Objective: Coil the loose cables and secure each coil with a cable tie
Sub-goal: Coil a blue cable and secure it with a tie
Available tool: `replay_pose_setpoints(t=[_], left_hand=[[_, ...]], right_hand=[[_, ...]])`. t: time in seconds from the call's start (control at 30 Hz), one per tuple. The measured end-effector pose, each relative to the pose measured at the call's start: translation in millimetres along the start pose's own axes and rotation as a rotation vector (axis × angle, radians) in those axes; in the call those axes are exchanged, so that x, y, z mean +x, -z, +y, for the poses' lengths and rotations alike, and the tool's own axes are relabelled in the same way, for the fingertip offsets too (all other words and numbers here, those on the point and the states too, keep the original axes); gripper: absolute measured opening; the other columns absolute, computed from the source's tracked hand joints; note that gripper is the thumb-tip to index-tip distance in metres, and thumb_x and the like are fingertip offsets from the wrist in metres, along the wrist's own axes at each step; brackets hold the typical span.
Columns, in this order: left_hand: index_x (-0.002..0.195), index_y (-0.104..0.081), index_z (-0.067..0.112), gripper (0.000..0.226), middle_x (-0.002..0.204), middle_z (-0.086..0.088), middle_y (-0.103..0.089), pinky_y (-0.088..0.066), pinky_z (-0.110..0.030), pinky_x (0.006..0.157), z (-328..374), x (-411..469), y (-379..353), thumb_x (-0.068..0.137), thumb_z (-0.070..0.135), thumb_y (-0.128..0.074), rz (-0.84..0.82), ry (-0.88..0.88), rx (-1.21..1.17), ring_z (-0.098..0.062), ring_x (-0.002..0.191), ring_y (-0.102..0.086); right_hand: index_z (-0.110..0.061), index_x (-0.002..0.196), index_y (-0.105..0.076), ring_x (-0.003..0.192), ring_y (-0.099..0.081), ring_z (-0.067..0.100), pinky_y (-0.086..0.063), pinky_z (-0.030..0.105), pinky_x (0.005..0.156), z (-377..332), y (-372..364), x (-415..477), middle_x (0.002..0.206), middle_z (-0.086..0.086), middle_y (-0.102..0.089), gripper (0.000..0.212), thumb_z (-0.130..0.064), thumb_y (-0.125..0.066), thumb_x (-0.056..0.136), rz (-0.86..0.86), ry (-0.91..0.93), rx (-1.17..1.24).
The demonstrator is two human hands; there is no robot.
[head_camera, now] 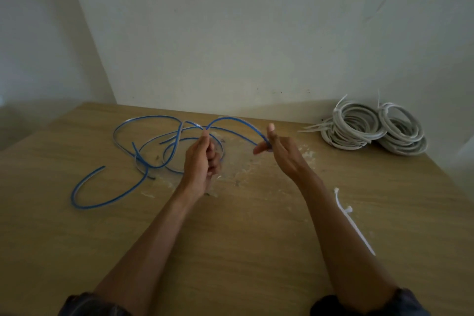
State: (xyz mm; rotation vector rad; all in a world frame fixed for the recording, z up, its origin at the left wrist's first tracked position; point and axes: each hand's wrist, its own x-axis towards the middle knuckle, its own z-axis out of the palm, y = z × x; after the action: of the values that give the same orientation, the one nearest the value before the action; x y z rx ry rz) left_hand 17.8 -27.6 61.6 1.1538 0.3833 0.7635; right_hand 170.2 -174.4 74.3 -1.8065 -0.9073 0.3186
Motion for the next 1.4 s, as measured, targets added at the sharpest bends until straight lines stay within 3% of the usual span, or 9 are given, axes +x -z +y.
replay_pose_setpoints(t=[0.17,0.3,0.43,0.6,0.77,0.97,1.17,1.27,1.4], left_hand=[[0.095,-0.069,0.010,0.040,0.062,-0.005,-0.053,-0.055,-0.031,0.056,-13,12,27,0.110,0.033,-0.040,0.108,-0.104,0.406,-0.013,0.052,-0.057],[0.140,-0.050,0.017,0.033,0.068,-0.005,-0.063,-0.055,-0.037,0.061,-29,8,43,0.108,0.021,-0.048,0.034,-0.430,0.825,-0.019,0.060,-0.063],[0.117,-0.058,0.018,0.018,0.090,0.007,-0.068,-0.056,-0.039,0.071,-19,2,18,0.108,0.029,-0.047,-0.136,-0.626,0.944,-0.010,0.082,-0.067],[0.135,-0.061,0.019,0.042,0.114,0.007,-0.063,-0.045,-0.022,0.095,-30,-14,0,0.095,0.025,-0.047,-0.541,-0.574,1.100,-0.001,0.108,-0.052],[0.093,-0.072,0.012,0.038,0.087,0.003,-0.051,-0.044,-0.034,0.077,-32,-7,-12,0.104,0.039,-0.048,-0.339,-0.864,1.138,-0.014,0.088,-0.048],[0.068,-0.045,0.005,0.052,0.056,-0.001,-0.042,-0.042,-0.028,0.050,-16,-8,4,0.108,0.037,-0.037,-0.098,-0.348,0.510,-0.013,0.048,-0.041],[0.067,-0.039,0.022,0.041,0.055,0.007,-0.025,-0.025,-0.024,0.042,14,11,28,0.108,0.027,-0.036,0.123,0.126,-0.353,-0.012,0.047,-0.021],[0.064,-0.039,0.023,0.044,0.054,0.008,-0.023,-0.019,-0.023,0.040,32,20,46,0.107,0.028,-0.035,0.180,0.108,-0.536,-0.010,0.044,-0.017],[0.065,-0.036,0.023,0.043,0.053,0.007,-0.021,-0.018,-0.024,0.041,32,23,59,0.107,0.028,-0.033,0.218,0.086,-0.484,-0.010,0.043,-0.016]], right_hand=[[-0.013,0.074,-0.071,0.055,-0.050,0.012,-0.041,0.028,0.060,5,-3,8,0.055,0.000,-0.055,0.054,-0.056,-0.048,0.098,0.002,0.137,0.098],[-0.004,0.099,-0.071,0.054,-0.032,0.008,-0.028,0.021,0.051,0,20,18,0.064,-0.005,-0.036,0.032,-0.025,-0.047,0.106,0.011,-0.033,0.679],[-0.008,0.093,-0.072,0.048,-0.040,0.007,-0.031,0.020,0.043,-3,27,22,0.063,-0.003,-0.049,0.028,-0.027,-0.055,0.104,0.261,-0.192,0.567],[-0.008,0.091,-0.071,0.045,-0.042,0.006,-0.033,0.020,0.041,3,24,23,0.061,-0.002,-0.051,0.028,-0.027,-0.057,0.104,0.403,-0.241,0.570],[-0.007,0.107,-0.067,0.057,-0.047,0.008,-0.041,0.020,0.055,9,26,19,0.073,-0.002,-0.050,0.029,-0.026,-0.045,0.107,-0.082,-0.292,0.851],[-0.011,0.091,-0.068,0.092,-0.068,0.022,-0.049,0.037,0.093,26,26,0,0.089,0.007,-0.071,0.028,-0.033,-0.051,0.100,-0.568,-0.183,0.343],[-0.003,0.108,-0.065,0.058,-0.040,0.009,-0.048,0.030,0.071,30,53,4,0.067,-0.004,-0.041,0.018,-0.012,-0.053,0.097,-0.277,-0.190,0.822],[-0.007,0.100,-0.073,0.058,-0.056,0.005,-0.050,0.027,0.066,36,71,4,0.066,-0.005,-0.061,0.017,0.004,-0.069,0.087,-0.307,-0.111,0.175],[-0.022,0.081,-0.068,0.082,-0.065,0.011,-0.046,0.034,0.079,31,62,16,0.080,-0.006,-0.069,0.013,-0.011,-0.075,0.086,0.364,0.038,-0.366]])
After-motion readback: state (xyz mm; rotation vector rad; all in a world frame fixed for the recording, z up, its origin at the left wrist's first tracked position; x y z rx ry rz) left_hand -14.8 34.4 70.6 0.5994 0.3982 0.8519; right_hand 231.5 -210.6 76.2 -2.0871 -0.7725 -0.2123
